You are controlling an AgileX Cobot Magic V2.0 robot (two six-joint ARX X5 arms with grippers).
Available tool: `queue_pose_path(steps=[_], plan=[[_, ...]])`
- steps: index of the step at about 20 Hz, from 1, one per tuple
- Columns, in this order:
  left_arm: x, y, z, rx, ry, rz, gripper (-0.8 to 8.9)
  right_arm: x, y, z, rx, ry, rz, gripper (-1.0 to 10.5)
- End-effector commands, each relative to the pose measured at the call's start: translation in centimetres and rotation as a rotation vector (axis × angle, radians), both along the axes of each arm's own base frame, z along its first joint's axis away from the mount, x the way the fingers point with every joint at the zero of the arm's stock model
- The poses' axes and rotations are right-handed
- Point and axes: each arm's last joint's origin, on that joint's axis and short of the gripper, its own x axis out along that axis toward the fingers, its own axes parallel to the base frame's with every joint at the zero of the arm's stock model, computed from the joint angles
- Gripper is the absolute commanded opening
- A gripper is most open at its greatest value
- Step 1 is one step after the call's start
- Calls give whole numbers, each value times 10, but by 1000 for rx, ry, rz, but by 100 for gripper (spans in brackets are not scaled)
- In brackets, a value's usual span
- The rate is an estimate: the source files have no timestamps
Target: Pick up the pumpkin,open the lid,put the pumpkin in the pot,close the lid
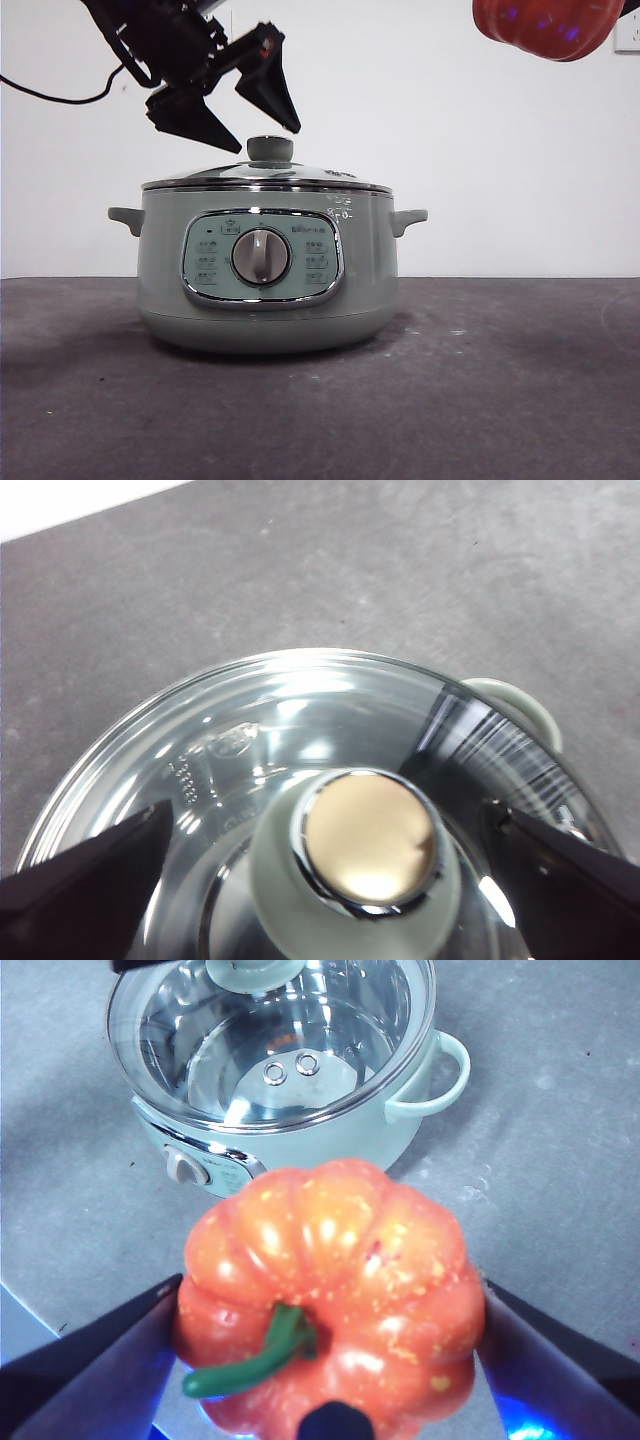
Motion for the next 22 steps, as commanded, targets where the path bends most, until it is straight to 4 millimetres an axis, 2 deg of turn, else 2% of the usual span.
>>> queue_pose_path(steps=[1,6,14,18,21,22], plan=[[4,-5,-6,8,-8,-12,740,0,0,0,7,1,-5,-11],[5,-12,-14,17,10,-28,737,0,0,1,8,-1,-6,-11],[3,-13,-16,27,35,-34,276,0,0,1,5,-5,-12,-11],[2,-13,-17,32,49,-35,140,0,0,1,5,-6,-11,-11],[2,-13,-17,32,49,-35,-6,0,0,1,5,-6,-12,-11],[2,-13,-17,32,49,-36,-12,0,0,1,5,-6,-12,-11]])
